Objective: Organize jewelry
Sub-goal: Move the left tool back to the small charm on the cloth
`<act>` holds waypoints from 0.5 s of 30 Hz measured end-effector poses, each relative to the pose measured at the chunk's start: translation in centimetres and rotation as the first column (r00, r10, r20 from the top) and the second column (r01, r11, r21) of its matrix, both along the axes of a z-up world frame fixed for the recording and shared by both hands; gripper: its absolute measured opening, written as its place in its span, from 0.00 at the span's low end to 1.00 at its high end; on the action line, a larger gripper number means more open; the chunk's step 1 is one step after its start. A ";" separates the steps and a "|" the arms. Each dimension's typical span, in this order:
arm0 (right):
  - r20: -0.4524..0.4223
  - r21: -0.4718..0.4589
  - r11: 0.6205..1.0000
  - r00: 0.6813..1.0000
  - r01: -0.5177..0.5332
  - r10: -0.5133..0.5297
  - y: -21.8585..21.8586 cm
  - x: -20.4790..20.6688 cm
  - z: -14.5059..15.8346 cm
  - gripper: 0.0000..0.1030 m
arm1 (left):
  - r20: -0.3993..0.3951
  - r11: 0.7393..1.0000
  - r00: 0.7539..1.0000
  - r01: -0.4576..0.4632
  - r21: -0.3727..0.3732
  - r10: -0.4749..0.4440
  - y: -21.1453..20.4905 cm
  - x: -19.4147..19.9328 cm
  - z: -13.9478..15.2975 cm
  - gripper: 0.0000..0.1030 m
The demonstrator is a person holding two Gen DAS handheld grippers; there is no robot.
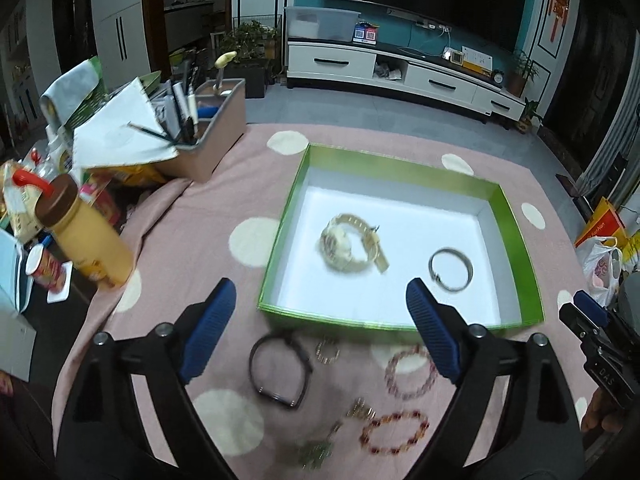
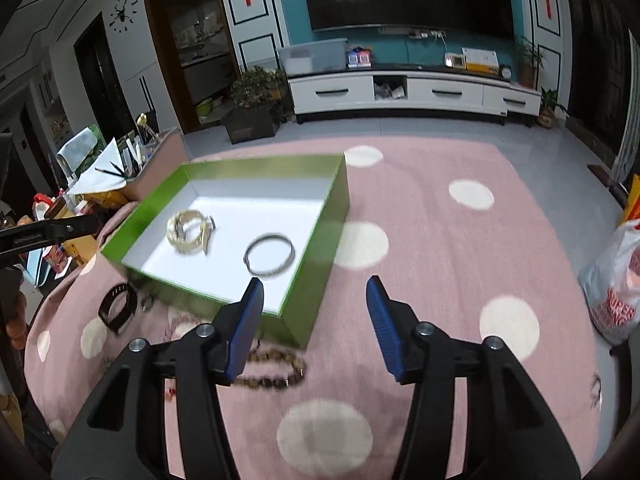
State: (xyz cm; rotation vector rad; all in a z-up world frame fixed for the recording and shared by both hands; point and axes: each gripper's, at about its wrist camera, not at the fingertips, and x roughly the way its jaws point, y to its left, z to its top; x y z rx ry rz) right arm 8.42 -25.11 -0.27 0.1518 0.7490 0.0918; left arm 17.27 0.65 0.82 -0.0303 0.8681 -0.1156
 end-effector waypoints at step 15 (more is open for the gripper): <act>-0.072 0.041 0.999 0.997 -0.025 0.028 1.6 -4.3 -2.1 0.53 | -0.047 0.999 0.998 0.049 0.010 -0.048 0.0 -7.0 -3.4 0.86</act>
